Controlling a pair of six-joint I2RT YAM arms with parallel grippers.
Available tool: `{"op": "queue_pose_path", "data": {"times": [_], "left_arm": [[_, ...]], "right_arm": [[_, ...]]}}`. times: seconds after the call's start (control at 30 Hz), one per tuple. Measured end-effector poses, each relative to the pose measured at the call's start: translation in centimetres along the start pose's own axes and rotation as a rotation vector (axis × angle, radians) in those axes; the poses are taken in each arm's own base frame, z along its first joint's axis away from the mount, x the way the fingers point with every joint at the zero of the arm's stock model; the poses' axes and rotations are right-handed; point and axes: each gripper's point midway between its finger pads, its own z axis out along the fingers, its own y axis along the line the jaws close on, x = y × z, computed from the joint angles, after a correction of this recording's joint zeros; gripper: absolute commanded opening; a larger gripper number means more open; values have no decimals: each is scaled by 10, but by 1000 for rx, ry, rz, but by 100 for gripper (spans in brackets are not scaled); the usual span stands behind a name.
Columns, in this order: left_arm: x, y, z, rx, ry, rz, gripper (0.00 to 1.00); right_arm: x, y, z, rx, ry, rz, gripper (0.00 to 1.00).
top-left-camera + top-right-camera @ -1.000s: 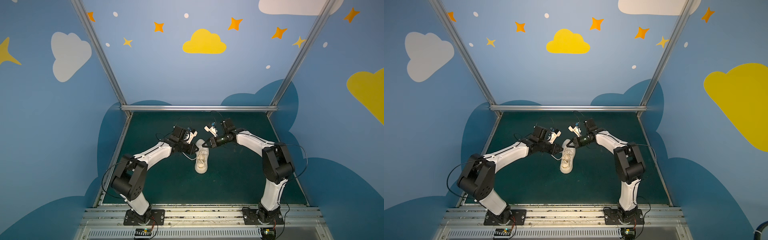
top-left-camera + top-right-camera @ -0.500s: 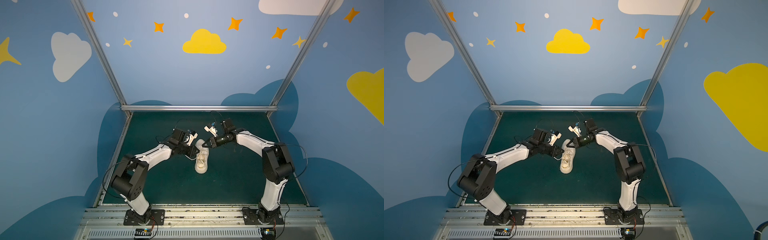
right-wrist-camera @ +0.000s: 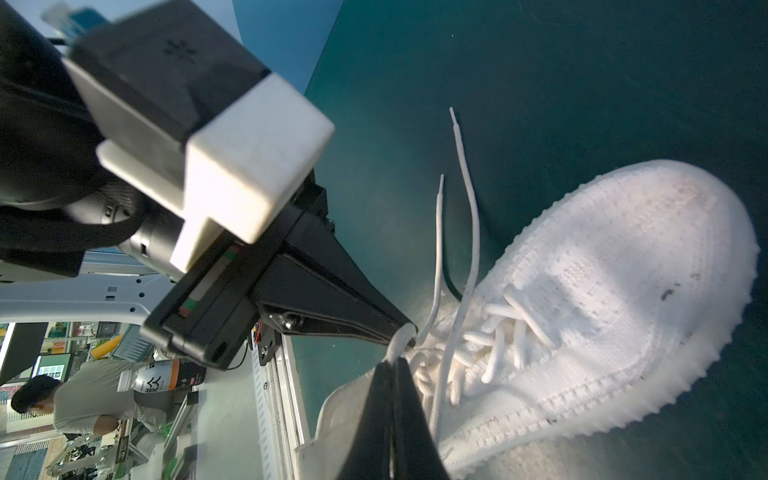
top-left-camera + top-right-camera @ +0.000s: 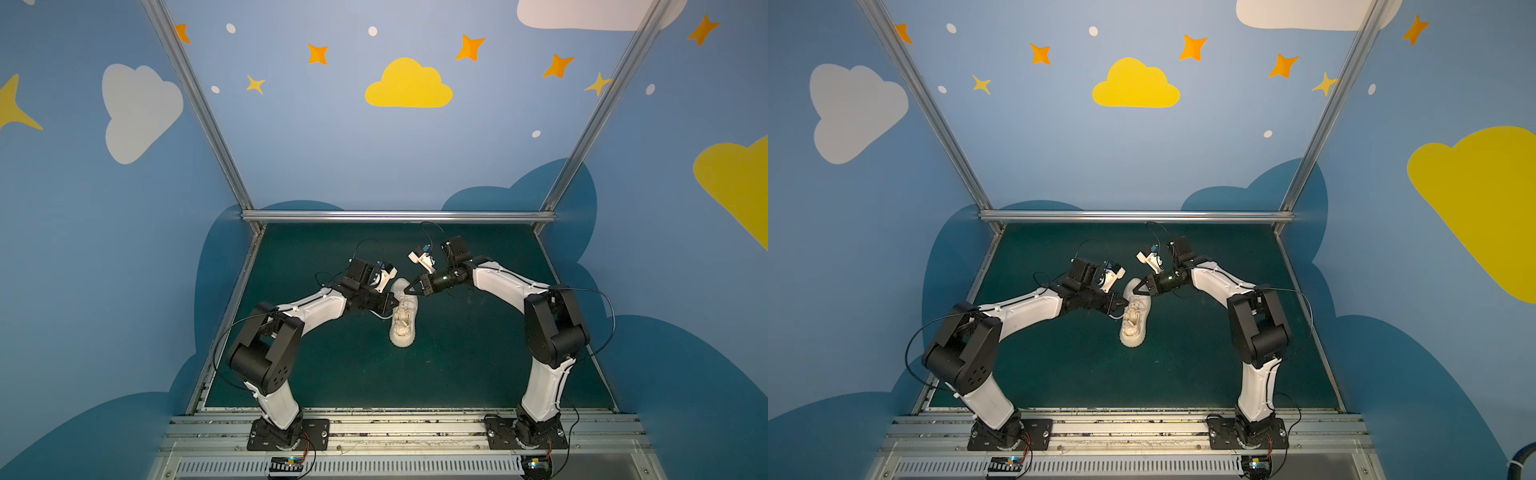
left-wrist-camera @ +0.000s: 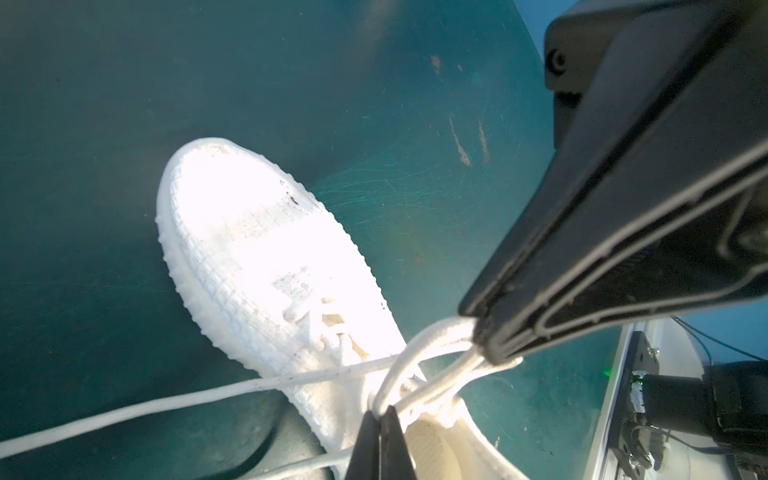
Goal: Tie the shoes
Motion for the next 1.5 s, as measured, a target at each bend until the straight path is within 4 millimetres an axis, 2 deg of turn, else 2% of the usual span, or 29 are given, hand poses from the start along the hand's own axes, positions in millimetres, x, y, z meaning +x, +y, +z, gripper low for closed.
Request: {"op": "queue_pose_path", "data": {"times": [0.13,0.37,0.53,0.7,0.83,1.03,1.27,1.5], "left_arm": [[0,0,0,0,0,0,4],[-5,-2,-2,1,-6,5,4],[-6,-3,-3,2,-9,7,4],[-11,-6,-5,4,-19,13,4],[-14,-8,-7,6,-27,18,4],[-14,-8,-7,7,-28,18,4],[-14,-10,-6,12,-25,14,11],[-22,-12,-7,16,-37,22,23]], "right_arm": [[0,0,0,-1,0,-4,21],[0,1,0,-7,0,-1,29],[-5,2,-1,-8,-5,-7,30],[-8,1,1,-9,-7,-9,29],[-7,-2,3,-10,-2,-3,23],[-8,-4,4,-11,5,6,1],[-8,-7,2,-4,0,16,0],[-11,-23,1,9,-2,46,0]]}}
